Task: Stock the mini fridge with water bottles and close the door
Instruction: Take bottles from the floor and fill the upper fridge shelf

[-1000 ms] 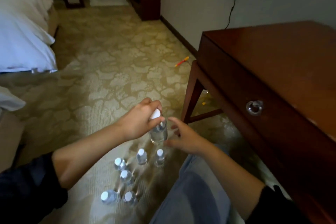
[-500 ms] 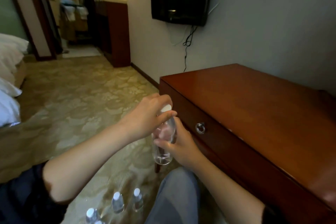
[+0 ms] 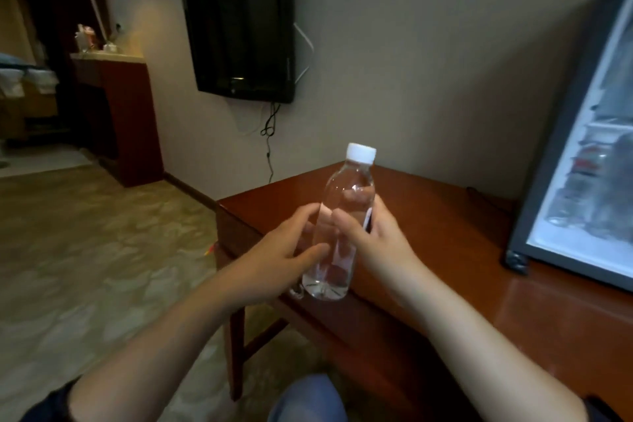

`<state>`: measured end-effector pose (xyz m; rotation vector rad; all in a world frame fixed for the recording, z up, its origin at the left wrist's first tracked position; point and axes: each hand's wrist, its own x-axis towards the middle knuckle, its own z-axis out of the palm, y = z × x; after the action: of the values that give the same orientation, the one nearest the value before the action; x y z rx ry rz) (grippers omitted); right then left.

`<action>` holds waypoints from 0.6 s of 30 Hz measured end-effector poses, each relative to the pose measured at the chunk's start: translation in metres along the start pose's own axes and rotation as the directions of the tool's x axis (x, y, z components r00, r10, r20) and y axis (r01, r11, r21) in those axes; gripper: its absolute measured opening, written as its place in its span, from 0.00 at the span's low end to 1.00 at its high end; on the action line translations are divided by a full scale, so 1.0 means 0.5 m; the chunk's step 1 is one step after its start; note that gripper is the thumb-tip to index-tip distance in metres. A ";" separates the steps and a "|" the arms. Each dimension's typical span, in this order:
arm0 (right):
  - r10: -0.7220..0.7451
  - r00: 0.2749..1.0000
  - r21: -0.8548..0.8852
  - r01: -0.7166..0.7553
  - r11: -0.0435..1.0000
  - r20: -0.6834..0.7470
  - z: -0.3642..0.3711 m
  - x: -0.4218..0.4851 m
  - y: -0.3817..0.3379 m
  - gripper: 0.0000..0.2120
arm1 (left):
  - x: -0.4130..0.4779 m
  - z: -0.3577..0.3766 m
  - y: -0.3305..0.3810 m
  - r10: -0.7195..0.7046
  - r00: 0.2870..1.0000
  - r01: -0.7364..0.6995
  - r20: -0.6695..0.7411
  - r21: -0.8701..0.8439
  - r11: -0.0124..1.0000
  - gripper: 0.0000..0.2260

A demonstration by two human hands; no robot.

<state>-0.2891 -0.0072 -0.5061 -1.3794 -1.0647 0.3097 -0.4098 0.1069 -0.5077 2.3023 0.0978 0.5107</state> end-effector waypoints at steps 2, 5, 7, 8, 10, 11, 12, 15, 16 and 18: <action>-0.036 0.998 -0.031 0.034 0.999 -0.061 -0.038 0.008 -0.023 0.16 | 0.036 0.023 0.025 0.027 0.999 -0.022 0.031 -0.147 0.989 0.16; -0.087 0.985 -0.074 0.077 0.994 -0.150 -0.098 0.018 -0.050 0.15 | 0.095 0.061 0.062 0.110 0.994 -0.100 0.025 -0.266 0.959 0.17; -0.104 0.972 -0.074 0.091 0.993 -0.209 -0.139 0.022 -0.068 0.13 | 0.135 0.085 0.088 0.153 0.988 -0.140 0.015 -0.334 0.932 0.19; -0.104 0.966 -0.076 0.088 0.993 -0.238 -0.159 0.024 -0.076 0.12 | 0.154 0.096 0.101 0.173 0.985 -0.154 0.018 -0.373 0.915 0.20; -0.104 0.954 -0.091 0.081 0.992 -0.281 -0.197 0.027 -0.090 0.10 | 0.187 0.117 0.132 0.209 0.978 -0.183 0.016 -0.421 0.888 0.22; -0.105 0.949 -0.101 0.078 0.992 -0.298 -0.215 0.030 -0.096 0.10 | 0.202 0.126 0.147 0.226 0.974 -0.201 0.008 -0.430 0.880 0.22; -0.103 0.943 -0.103 0.074 0.992 -0.316 -0.231 0.031 -0.105 0.12 | 0.219 0.136 0.161 0.242 0.970 -0.221 -0.005 -0.431 0.875 0.21; -0.070 0.932 -0.099 0.037 0.994 -0.355 -0.283 0.032 -0.130 0.19 | 0.265 0.171 0.191 0.264 0.962 -0.267 -0.066 -0.418 0.868 0.21; -0.062 0.932 -0.121 0.020 0.992 -0.358 -0.304 0.031 -0.138 0.18 | 0.279 0.185 0.199 0.255 0.963 -0.268 -0.088 -0.406 0.874 0.21; -0.041 0.931 -0.204 -0.036 0.978 -0.364 -0.346 0.027 -0.147 0.14 | 0.299 0.217 0.214 0.228 0.966 -0.259 -0.124 -0.385 0.886 0.23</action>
<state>-0.1804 -0.1251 -0.4070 -1.5491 -0.8013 -0.0670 -0.2395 -0.0084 -0.4513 1.9004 -0.2449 0.6784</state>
